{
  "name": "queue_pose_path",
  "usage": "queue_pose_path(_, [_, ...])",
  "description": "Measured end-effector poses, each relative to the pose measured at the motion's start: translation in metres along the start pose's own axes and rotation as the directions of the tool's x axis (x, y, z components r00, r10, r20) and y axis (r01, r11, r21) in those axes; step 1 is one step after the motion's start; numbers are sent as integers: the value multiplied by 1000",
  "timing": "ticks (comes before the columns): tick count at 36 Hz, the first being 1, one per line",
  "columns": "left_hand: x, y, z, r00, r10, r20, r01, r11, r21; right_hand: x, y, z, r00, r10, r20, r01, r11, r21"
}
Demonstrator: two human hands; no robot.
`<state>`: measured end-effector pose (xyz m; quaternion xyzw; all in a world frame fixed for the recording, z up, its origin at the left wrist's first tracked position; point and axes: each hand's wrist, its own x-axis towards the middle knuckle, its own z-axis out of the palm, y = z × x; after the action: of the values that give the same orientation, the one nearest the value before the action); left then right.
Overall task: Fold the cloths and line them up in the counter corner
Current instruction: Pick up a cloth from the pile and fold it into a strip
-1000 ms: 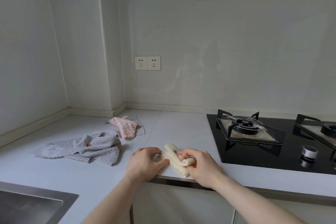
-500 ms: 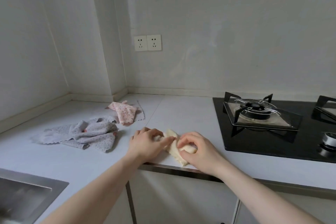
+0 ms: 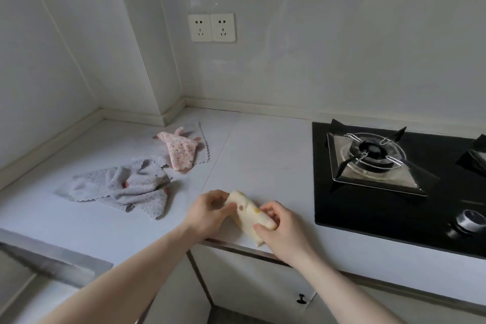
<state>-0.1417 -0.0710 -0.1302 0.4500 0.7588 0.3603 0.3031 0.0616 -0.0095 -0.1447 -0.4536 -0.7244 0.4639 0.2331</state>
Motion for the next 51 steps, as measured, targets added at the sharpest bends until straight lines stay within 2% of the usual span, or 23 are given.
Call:
queue_pose_path(3, [-20, 39, -11, 996, -90, 26, 92, 990, -111, -15, -26, -14, 993, 118, 25, -121, 979, 164])
queue_pose_path(8, [-65, 100, -39, 988, -128, 90, 143, 973, -180, -64, -92, -66, 977, 211, 25, -212, 955, 207])
queue_pose_path(13, [-110, 180, -70, 983, -85, 165, 135, 939, -318, -120, -152, -124, 962, 272, 1, -262, 926, 271])
queue_pose_path(20, [-126, 279, -62, 953, 104, 286, -19, 958, -287, -178, -193, -201, 940, 254, -226, -188, 942, 278])
queue_pose_path(26, [-127, 346, -14, 896, 293, 334, -181, 927, -328, -210, -186, -257, 886, 285, -366, -167, 932, 320])
queue_pose_path(32, [-136, 402, 48, 826, 401, 396, -275, 900, -338, -244, -157, -317, 838, 378, -394, -213, 891, 402])
queue_pose_path(40, [-157, 478, 160, 769, 438, 465, -306, 891, -334, -300, -105, -421, 738, 447, -505, -249, 876, 413])
queue_pose_path(51, [-201, 575, 320, 761, 403, 509, -266, 909, -322, -371, -28, -583, 688, 481, -543, -269, 864, 425])
